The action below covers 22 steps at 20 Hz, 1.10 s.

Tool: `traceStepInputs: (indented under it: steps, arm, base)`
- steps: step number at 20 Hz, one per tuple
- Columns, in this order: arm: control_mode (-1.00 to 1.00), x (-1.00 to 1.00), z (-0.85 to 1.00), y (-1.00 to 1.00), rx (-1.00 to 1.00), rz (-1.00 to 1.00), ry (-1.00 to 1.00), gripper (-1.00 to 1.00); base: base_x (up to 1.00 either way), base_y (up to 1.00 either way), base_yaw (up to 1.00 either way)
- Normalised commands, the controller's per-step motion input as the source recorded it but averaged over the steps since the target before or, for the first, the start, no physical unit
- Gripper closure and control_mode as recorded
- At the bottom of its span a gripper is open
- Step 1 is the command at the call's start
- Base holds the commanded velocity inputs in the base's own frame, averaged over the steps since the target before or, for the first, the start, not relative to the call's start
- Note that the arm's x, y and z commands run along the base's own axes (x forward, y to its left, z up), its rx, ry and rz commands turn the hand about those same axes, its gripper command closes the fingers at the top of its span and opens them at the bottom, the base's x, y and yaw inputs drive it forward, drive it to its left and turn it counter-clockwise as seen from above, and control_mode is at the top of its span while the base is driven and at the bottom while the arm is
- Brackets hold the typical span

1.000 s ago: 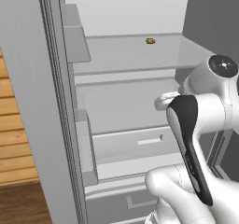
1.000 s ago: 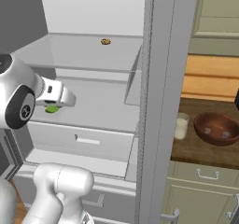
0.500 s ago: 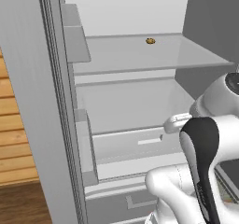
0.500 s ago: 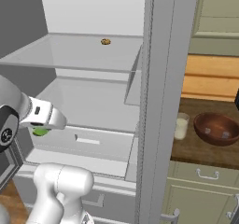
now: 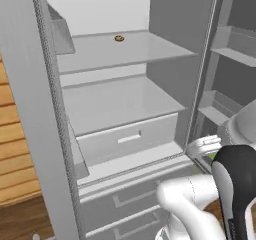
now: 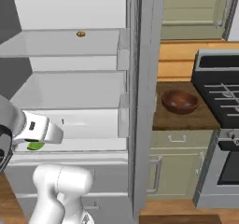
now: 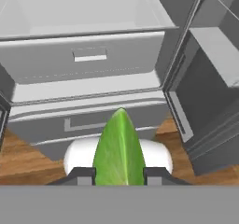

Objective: Grab a lemon wedge from the fridge and one ice cube from the ice bowl, and put them in the glass of lemonade.

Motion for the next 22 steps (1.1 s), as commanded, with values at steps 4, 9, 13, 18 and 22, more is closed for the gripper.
traceStepInputs:
  steps: [4, 9, 13, 18, 22]
  arm:
    - [1.0, 0.0, 0.0, 0.0, 0.0, 0.0, 0.0, 1.0]
    - [1.0, 0.0, 0.0, 0.0, 0.0, 0.0, 0.0, 1.0]
    - [1.0, 0.0, 0.0, 0.0, 0.0, 0.0, 0.0, 1.0]
    - [1.0, 0.0, 0.0, 0.0, 0.0, 0.0, 0.0, 1.0]
    - [1.0, 0.0, 0.0, 0.0, 0.0, 0.0, 0.0, 1.0]
  base:
    - [0.0, 0.0, -0.93]
    - [0.0, -0.02, -1.0]
    - [0.0, -0.32, -0.98]
    - [0.02, -0.55, -0.95]
    - [0.08, -0.9, -0.87]
